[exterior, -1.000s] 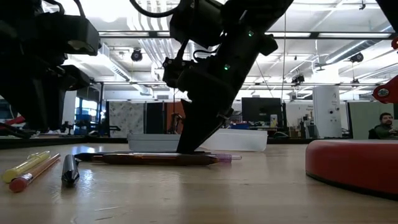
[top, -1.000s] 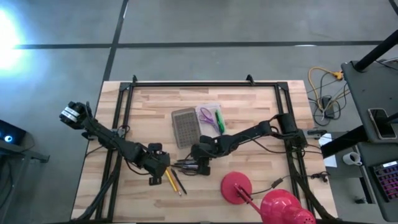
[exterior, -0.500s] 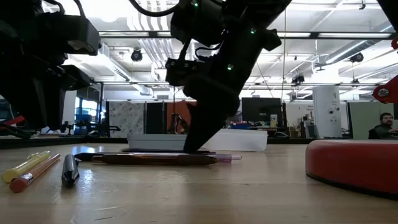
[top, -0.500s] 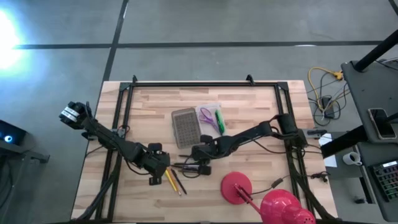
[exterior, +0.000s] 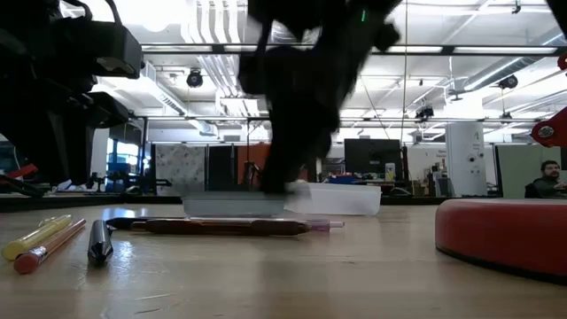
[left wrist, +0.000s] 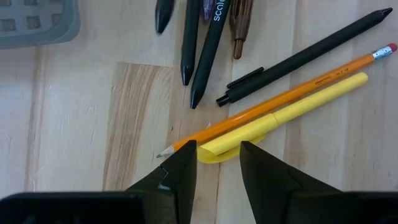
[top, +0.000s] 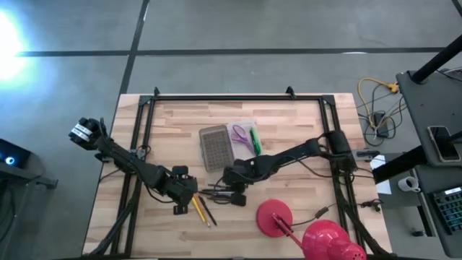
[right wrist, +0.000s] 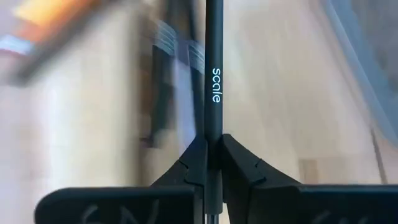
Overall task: Pick & place school supplies into a supply box
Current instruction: Put the black pen into the black supply box
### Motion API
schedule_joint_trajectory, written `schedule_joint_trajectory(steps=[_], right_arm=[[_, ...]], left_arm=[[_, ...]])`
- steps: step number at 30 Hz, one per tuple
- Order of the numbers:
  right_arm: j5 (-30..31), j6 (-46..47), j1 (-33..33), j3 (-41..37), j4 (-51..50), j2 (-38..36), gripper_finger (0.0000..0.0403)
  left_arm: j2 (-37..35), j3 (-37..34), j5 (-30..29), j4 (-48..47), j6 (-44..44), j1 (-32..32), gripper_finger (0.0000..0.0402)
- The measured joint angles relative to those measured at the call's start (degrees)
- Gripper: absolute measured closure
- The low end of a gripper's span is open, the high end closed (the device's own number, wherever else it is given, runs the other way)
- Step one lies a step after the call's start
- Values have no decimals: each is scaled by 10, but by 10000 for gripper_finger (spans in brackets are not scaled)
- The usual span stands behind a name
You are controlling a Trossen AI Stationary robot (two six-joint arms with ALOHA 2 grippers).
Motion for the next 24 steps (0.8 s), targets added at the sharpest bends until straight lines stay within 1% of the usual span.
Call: schedule_joint_trajectory(steps=[3,6,13,17,20,22,24], right_arm=[[6,-4,4,0,3,-32,389],[60,13,16,-8,-30,-42,389],[221,150,17,-44,-53,-95,390],[294,297,17,-59,-126,-138,390],[315,376,0,-73,-165,-162,394],[314,391,-22,-85,-160,-162,396],[292,394,-48,-96,-141,-160,396]], left_arm=[[0,0,-9,1,-7,0,295],[1,0,-16,1,-32,0,295],[16,0,-55,5,-94,0,295],[20,0,-55,6,-98,0,295],[20,0,-55,6,-98,0,295],[20,0,-55,6,-98,0,295],[20,0,-57,6,-97,0,295]])
